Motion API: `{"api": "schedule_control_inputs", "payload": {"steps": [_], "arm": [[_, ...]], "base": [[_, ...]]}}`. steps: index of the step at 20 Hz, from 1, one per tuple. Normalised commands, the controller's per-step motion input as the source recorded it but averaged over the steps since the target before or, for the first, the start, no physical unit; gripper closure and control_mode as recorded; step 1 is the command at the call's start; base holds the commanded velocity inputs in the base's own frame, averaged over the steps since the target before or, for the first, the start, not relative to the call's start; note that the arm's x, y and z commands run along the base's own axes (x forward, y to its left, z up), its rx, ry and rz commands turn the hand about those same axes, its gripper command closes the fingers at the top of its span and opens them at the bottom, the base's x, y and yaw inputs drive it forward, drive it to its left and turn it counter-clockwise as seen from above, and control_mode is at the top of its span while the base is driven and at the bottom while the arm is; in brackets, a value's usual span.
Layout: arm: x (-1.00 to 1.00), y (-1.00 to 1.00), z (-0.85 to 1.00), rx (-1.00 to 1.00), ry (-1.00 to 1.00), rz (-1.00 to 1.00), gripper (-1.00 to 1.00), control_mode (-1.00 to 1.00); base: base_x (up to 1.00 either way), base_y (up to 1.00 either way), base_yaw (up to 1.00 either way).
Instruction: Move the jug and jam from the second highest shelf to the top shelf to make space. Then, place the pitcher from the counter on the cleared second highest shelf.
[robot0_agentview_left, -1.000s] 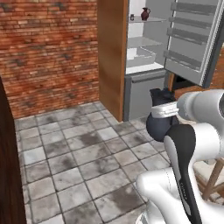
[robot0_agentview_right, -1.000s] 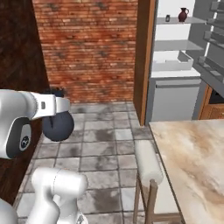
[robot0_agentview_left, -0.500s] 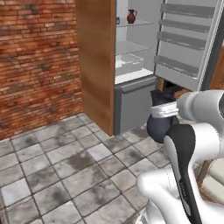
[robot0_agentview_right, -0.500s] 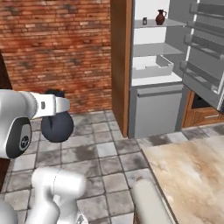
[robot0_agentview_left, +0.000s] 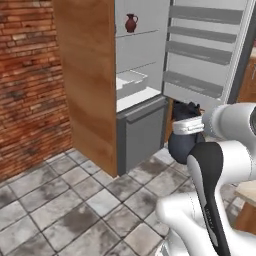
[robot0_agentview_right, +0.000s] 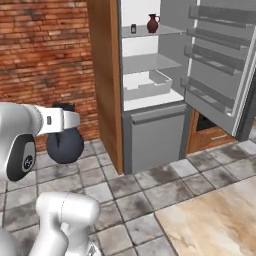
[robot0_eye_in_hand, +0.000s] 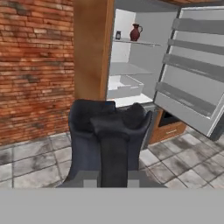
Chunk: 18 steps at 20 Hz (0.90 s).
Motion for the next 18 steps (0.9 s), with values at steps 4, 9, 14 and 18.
{"api": "schedule_control_inputs", "payload": {"steps": [4,9,14,18], "arm": [[0.00,0.00,0.00,0.00,0.00,0.00,1.00,1.00],[0.00,0.00,0.00,0.00,0.00,0.00,1.00,1.00],[0.00,0.00,0.00,0.00,0.00,0.00,1.00,1.00],[0.00,0.00,0.00,0.00,0.00,0.00,1.00,1.00]], "base": [[1.00,0.00,-0.33],[1.00,0.00,-0.31],[1.00,0.00,-0.24],[1.00,0.00,-0.17]]}}
